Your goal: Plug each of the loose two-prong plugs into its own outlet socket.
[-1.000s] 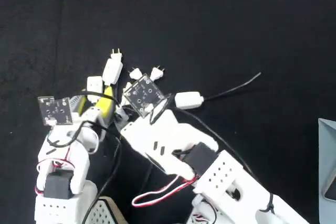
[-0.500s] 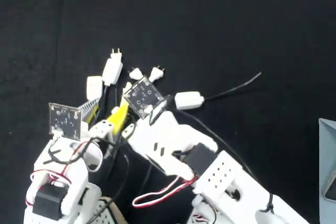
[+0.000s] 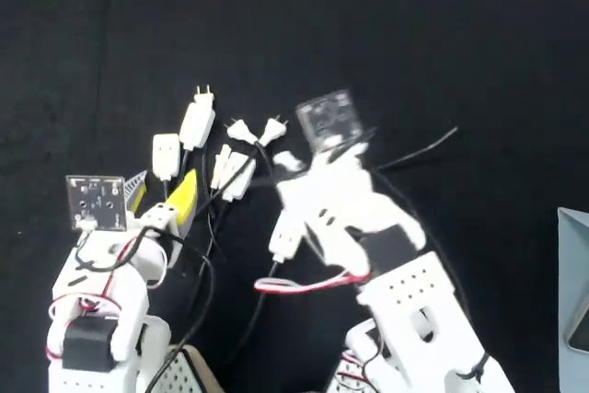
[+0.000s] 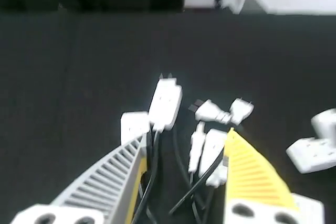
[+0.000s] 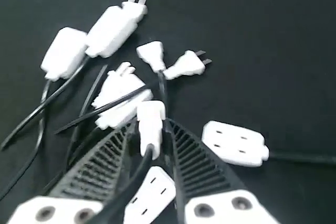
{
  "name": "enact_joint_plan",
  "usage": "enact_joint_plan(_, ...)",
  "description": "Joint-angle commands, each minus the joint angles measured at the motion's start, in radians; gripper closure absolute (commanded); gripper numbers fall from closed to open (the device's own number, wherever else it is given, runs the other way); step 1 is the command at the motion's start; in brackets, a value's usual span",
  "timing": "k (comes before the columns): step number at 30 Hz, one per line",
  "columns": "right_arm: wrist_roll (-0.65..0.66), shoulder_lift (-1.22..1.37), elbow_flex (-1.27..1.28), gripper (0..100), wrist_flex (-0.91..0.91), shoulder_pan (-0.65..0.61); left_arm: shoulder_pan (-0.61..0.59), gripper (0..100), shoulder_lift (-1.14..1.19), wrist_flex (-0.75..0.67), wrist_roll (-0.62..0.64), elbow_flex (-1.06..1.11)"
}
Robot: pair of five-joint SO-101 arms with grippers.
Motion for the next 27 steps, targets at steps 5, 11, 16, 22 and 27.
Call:
enact_joint_plan(5, -0.08, 0.231, -0.107, 98.7, -0.021, 0.124, -0.087, 77, 0.002, 0.002, 0.017, 0.082)
enact_joint_plan(11, -0.115, 0.438, -0.22, 98.7, -0.014, 0.167, -0.117, 77, 0.002, 0.002, 0.069, 0.102)
enact_joint_plan(16, -0.11, 0.49, -0.229, 98.7, -0.015, 0.172, -0.122, 77, 0.002, 0.002, 0.068, 0.116)
enact_joint_plan(22, -0.107, 0.524, -0.229, 98.7, -0.018, 0.175, -0.122, 77, 0.002, 0.002, 0.066, 0.12)
enact_joint_plan(27, -0.066, 0.544, -0.245, 98.7, -0.021, 0.204, -0.122, 77, 0.002, 0.002, 0.066, 0.12)
